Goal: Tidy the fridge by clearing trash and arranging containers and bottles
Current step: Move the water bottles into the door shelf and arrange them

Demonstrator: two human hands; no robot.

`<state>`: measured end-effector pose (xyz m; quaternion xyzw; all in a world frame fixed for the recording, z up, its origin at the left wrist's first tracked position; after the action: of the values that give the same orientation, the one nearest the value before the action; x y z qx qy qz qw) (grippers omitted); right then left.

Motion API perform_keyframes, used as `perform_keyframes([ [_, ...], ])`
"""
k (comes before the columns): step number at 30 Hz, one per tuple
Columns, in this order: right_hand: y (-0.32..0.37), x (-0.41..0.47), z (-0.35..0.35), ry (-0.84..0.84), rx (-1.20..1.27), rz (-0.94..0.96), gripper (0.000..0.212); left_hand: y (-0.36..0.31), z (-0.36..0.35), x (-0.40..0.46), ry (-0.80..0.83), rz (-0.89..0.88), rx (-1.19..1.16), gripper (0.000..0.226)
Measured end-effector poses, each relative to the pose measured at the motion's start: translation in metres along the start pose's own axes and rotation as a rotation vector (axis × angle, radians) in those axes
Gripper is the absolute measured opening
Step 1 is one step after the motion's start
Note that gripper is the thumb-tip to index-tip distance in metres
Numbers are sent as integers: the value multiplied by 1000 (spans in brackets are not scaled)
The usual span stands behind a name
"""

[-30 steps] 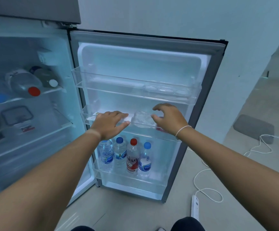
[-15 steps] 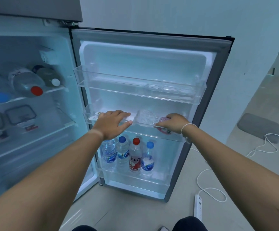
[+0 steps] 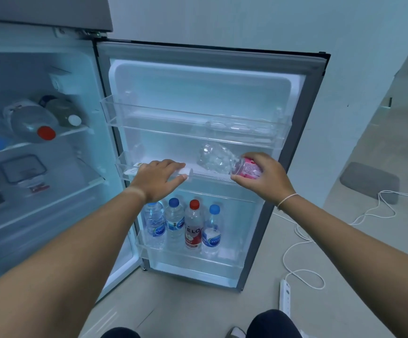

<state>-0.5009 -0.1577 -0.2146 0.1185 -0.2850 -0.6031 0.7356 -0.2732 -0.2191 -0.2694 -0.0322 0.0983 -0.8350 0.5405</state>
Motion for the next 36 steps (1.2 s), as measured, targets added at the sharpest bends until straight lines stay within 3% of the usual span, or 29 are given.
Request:
perform_keyframes([
  [8, 51, -47, -32, 118, -516, 560, 58, -1, -1, 1, 0, 7, 17, 64],
  [11, 37, -61, -63, 269, -628, 638, 55, -1, 0, -1, -9, 14, 17, 67],
  [14, 10, -63, -98, 466, -713, 576, 55, -3, 1, 0, -30, 5, 23, 62],
  [19, -53, -52, -158, 822, -894, 222, 65, -1, 2, 1, -46, -1, 17, 67],
  [28, -120, -28, -225, 929, -891, -110, 54, -2, 3, 1, -78, -7, 16, 79],
  [32, -130, -22, -243, 896, -882, -175, 45, 0, 1, 4, -82, 3, 20, 69],
  [36, -138, -23, -254, 852, -806, -216, 37, 0, 1, 4, -82, 0, 19, 75],
])
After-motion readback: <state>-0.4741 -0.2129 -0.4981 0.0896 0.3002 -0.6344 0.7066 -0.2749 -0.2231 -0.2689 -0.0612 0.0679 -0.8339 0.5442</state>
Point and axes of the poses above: each hand's wrist, its own x-axis towards the middle knuckle, its own z-axis out of the back of the hand, y = z × x, the point moved 10 cm from there along x, towards the middle knuckle, and after that the axes turned 12 degrees about y, right-handed, at the moved point
